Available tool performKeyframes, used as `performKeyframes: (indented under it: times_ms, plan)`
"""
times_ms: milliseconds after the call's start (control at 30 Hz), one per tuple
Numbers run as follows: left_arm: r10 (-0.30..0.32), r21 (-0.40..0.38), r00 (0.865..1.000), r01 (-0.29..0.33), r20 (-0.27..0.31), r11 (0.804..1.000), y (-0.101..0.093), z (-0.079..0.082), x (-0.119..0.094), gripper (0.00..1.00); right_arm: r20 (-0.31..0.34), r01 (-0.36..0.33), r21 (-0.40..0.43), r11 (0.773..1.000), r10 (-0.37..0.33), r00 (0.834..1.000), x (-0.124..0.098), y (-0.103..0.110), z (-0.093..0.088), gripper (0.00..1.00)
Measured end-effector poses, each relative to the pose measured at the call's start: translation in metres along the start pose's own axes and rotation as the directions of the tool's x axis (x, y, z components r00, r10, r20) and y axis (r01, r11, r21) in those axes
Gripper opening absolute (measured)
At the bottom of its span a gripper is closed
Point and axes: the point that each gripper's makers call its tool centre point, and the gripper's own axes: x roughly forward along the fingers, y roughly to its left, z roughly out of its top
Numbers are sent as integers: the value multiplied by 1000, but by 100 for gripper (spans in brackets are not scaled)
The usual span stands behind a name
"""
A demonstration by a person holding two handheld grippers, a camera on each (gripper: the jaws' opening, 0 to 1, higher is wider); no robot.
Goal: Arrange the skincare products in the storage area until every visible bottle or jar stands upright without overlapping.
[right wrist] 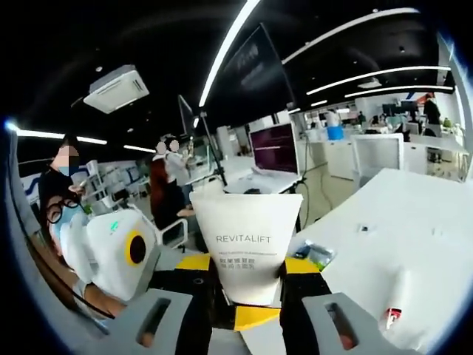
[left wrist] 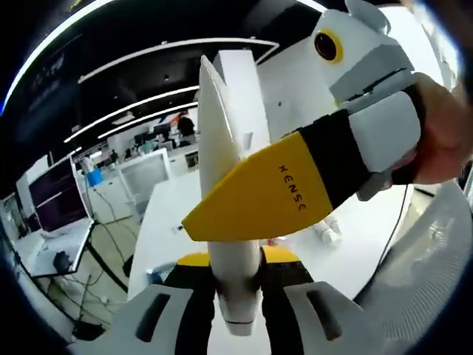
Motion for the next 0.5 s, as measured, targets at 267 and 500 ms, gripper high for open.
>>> performKeyframes:
  times_ms: [267,500]
  plan:
    - [-13,65,1000,11,28,998,0,8,-3,22,27,21,-11,1000,-20,999,-9,-16,18,27]
    - [27,10,996,-26,-81,1000,16,-27,-2,30,43,102,-4,995,-102,994,-21,-56,27,27]
